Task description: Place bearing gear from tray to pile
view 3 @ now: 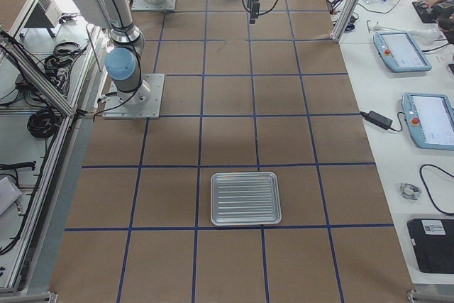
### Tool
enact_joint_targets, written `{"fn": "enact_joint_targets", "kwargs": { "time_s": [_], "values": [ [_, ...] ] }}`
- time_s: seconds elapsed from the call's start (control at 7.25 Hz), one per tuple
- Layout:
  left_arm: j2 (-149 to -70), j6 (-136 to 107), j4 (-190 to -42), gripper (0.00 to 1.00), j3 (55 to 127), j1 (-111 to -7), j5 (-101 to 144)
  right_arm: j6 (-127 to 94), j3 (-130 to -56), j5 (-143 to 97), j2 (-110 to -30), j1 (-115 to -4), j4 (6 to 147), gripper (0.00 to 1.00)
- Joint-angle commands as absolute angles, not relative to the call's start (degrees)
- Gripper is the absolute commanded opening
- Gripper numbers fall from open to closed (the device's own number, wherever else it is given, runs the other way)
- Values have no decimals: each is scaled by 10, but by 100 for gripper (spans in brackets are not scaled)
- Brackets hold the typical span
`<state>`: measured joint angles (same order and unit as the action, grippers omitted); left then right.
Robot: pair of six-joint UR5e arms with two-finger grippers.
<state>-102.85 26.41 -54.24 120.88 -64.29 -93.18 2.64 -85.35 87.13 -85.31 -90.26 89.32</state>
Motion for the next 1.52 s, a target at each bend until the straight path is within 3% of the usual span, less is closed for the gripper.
{"fn": "enact_joint_targets", "kwargs": {
  "time_s": [0.0,0.41,0.55,0.97,1.38],
  "values": [
    [-1034,267,-542,100,1209,-642,-933,26,-854,870,-853,-903,894,100],
    [-1001,253,-564,100,1187,-660,-930,26,-853,868,-853,-903,893,100],
    [-985,244,-632,100,1140,-683,-929,26,-854,846,-853,-903,892,100],
    [-989,153,-898,100,898,-771,-931,27,-859,842,-853,-903,891,100],
    [-937,27,-949,100,846,-882,-922,27,-859,841,-852,-902,890,100]
  ]
}}
